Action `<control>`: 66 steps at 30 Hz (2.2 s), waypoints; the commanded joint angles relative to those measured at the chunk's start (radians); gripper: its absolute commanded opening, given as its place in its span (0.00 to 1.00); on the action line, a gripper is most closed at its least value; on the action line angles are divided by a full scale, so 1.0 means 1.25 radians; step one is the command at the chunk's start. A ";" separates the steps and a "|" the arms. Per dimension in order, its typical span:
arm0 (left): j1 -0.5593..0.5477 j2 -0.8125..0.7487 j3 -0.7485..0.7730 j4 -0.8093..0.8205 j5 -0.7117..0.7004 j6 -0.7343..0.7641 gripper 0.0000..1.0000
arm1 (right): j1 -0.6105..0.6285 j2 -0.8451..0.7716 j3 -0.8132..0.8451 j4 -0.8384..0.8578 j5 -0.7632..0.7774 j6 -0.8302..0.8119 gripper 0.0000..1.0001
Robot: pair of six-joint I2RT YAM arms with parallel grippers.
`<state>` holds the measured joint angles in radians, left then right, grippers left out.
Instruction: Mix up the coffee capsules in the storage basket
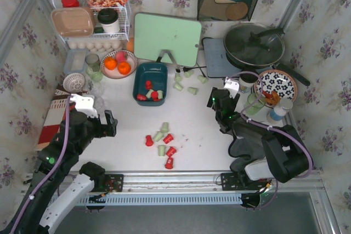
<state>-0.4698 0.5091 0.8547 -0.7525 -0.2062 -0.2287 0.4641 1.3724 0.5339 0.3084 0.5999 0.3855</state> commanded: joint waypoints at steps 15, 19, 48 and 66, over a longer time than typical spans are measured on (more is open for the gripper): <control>0.003 -0.089 -0.055 0.036 0.077 0.028 0.99 | -0.117 0.249 0.220 -0.174 -0.048 0.257 0.66; 0.003 -0.105 -0.058 0.036 0.075 0.029 0.99 | -0.127 0.303 0.283 -0.231 -0.009 0.289 0.67; 0.002 -0.131 -0.060 0.037 0.090 0.028 0.99 | -0.069 0.361 0.504 -0.464 0.095 0.211 0.23; 0.001 -0.134 -0.062 0.032 0.073 0.032 0.99 | 0.225 0.532 0.844 -0.178 -0.284 -0.025 0.39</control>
<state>-0.4667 0.3450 0.7803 -0.7429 -0.1040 -0.2039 0.7338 1.9636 1.5219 0.0284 0.4019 0.4015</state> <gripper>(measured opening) 0.991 0.383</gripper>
